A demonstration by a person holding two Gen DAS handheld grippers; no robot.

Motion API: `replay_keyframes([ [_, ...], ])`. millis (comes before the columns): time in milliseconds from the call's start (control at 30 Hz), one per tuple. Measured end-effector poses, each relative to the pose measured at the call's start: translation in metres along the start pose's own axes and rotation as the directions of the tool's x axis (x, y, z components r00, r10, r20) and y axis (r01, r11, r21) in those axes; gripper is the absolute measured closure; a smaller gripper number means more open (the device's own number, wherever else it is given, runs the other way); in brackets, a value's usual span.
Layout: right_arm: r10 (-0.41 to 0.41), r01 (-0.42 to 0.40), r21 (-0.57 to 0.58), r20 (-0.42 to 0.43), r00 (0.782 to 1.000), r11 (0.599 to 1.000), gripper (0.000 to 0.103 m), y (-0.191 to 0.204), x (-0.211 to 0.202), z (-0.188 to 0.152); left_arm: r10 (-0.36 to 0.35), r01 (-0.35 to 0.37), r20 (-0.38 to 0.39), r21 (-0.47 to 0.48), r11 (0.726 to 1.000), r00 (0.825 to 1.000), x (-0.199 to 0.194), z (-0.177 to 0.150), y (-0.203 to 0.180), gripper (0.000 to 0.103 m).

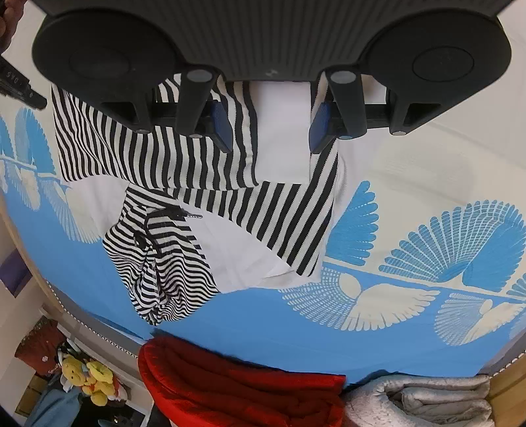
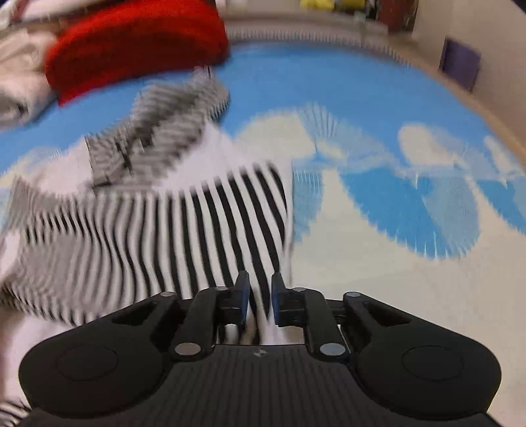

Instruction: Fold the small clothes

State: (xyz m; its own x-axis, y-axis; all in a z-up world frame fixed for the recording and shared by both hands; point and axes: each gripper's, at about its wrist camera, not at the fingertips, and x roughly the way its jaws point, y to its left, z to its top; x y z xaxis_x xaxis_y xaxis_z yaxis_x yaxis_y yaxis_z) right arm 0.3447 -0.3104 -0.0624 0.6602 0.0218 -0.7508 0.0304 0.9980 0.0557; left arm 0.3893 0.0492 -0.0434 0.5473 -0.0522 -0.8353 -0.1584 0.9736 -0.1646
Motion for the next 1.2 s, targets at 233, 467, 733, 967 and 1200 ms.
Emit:
replay_keyframes([
  [233, -0.003, 0.019, 0.073, -0.208, 0.978, 0.997, 0.08, -0.007, 0.041, -0.018, 0.001, -0.001, -0.007, 0.002, 1.0, 1.0, 0.002, -0.001, -0.001, 0.047],
  [467, 0.007, -0.002, 0.027, -0.198, 0.98, 1.0, 0.068, 0.0, 0.037, -0.016, 0.006, -0.006, -0.009, 0.021, 1.0, 1.0, 0.004, -0.003, -0.001, 0.047],
  [733, 0.025, -0.023, 0.016, -0.16, 0.987, 1.0, 0.066, 0.009, 0.03, -0.007, 0.022, -0.018, -0.05, 0.079, 0.997, 0.999, 0.017, -0.017, 0.001, 0.047],
  [967, 0.034, -0.025, 0.047, -0.206, 0.978, 0.999, 0.066, 0.01, 0.033, -0.006, 0.106, -0.07, -0.164, 0.212, 0.975, 0.981, 0.05, -0.043, 0.004, 0.048],
  [1200, 0.043, -0.035, 0.069, -0.124, 0.991, 0.997, 0.065, 0.013, 0.012, 0.006, 0.053, -0.049, -0.022, 0.161, 0.986, 0.998, 0.015, -0.02, -0.005, 0.048],
])
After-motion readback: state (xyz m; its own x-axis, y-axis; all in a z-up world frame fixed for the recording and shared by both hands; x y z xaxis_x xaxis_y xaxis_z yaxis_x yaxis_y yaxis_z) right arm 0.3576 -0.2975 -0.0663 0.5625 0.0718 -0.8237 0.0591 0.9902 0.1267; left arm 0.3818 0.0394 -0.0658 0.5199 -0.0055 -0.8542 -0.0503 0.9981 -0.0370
